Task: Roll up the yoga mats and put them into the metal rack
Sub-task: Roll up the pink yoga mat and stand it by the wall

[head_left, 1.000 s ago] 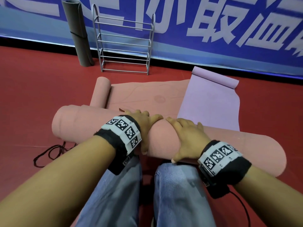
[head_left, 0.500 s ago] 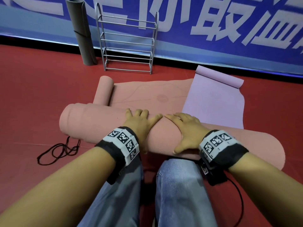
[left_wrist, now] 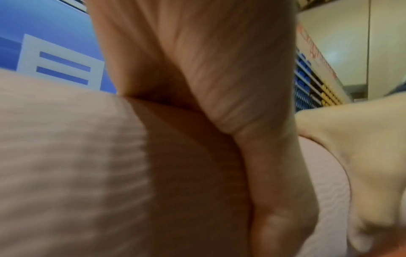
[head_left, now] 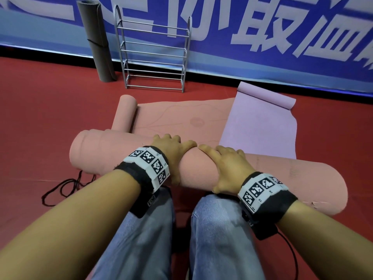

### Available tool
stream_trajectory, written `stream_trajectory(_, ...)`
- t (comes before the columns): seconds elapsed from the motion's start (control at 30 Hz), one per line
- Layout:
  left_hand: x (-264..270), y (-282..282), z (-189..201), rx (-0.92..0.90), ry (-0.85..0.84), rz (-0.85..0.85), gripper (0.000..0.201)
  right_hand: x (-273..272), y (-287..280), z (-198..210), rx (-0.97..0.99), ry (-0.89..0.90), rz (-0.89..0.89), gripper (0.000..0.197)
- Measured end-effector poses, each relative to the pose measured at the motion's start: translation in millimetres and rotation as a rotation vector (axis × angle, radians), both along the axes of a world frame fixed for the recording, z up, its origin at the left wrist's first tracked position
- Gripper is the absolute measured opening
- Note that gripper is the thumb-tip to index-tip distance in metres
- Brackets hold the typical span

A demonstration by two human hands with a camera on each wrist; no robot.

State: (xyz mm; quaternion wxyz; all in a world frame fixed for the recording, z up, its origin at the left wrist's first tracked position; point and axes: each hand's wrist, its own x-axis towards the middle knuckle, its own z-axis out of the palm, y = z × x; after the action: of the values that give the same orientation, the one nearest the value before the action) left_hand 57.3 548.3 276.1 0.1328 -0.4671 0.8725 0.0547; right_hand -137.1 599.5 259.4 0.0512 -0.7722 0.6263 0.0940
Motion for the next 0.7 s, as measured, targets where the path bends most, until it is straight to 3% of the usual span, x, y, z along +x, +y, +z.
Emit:
stream_trajectory(0.3,10.0,-15.0,26.7,0.334,0.064,-0.046,0.118,-2.7,0.4,42.6,0.202,-0.076,0.052,0.132)
stream_trajectory(0.57,2.0,15.1,13.7,0.153,-0.046,0.032,0.141,-9.2,-23.1,35.5,0.318,-0.217,0.011,0.130)
stream_trajectory(0.7,2.2,21.6,-3.3,0.012,-0.006,0.044,0.144,-8.6,-24.3,23.5,0.326,-0.210,-0.035,0.137)
